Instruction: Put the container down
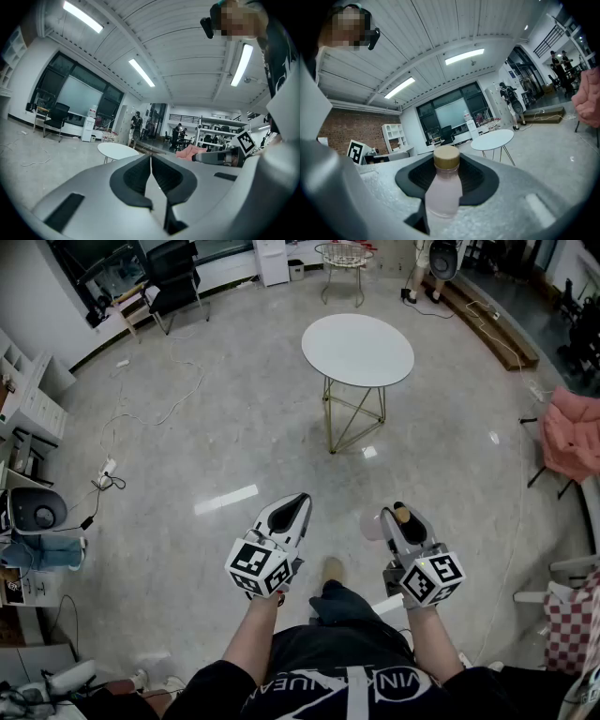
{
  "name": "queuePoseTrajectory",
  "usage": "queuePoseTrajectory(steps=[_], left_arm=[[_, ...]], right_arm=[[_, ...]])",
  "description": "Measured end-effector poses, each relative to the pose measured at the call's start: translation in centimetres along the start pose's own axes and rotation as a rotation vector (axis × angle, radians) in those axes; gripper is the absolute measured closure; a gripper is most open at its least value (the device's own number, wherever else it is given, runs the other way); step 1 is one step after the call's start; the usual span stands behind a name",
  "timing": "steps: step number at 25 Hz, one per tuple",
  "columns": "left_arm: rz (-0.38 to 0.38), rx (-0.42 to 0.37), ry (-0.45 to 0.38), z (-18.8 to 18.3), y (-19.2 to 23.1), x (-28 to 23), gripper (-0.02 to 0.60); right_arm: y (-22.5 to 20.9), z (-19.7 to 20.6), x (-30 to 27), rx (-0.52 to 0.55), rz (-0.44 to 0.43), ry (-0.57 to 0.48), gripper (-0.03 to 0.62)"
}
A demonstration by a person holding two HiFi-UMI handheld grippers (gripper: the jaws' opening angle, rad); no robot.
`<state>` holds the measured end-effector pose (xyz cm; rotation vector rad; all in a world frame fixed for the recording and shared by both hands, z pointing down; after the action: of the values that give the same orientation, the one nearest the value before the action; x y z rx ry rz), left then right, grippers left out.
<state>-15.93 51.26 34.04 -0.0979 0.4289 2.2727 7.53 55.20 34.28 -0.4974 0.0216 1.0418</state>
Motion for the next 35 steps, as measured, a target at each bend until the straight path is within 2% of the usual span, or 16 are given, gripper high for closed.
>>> queuePoseTrajectory(steps=[19, 25, 35], left_arm=[[-0.058, 0.007, 0.000, -3.1, 5.5, -8.7, 0.566], [-0.086, 0.019, -0.015, -3.2, 5.8, -9.7, 0.566], [-0.106, 0.040, 0.023, -2.5, 7.2, -9.4, 0.566]], right_arm=[[-6.9, -4.7, -8.7, 0.017, -0.053, 0.011, 0.459], [-8.8, -5.4, -9.4, -0.015, -0.063, 0.000, 0.459], [-9.2, -5.0, -10.6, -0.055, -0.064, 0.009, 0.459]])
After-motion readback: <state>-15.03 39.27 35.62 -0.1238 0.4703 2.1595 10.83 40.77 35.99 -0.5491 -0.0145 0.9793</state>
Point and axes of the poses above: the fingertips, and each gripper's own axes: x backward along the fingers, y to its left, z out of its underside, the point moved 6 cm from there along x, backward along the fingers, and after that the axes turned 6 degrees about y, right-handed, at the moved point
